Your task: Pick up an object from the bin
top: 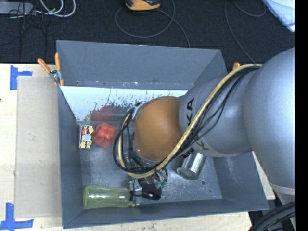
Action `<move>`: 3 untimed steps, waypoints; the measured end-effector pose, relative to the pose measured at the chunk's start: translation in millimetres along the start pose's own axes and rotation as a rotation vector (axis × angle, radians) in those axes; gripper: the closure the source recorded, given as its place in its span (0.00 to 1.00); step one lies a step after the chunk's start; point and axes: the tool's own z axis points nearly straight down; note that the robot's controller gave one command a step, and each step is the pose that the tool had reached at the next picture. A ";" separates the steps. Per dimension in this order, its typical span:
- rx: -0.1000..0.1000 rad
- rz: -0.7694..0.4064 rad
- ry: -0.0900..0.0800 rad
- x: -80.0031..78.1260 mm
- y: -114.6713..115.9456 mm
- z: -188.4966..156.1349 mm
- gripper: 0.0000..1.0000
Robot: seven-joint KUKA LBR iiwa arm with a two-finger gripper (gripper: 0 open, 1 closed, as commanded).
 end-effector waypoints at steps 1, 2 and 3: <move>-0.005 -0.129 -0.006 16.1 -11.2 15.0 0.00; 0.001 -0.028 -0.006 32.7 -70.2 36.9 1.00; 0.000 -0.027 -0.006 32.7 -70.1 36.8 1.00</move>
Offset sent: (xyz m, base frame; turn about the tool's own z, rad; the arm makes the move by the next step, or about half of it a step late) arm -0.0186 -0.0752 -0.0368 -0.0337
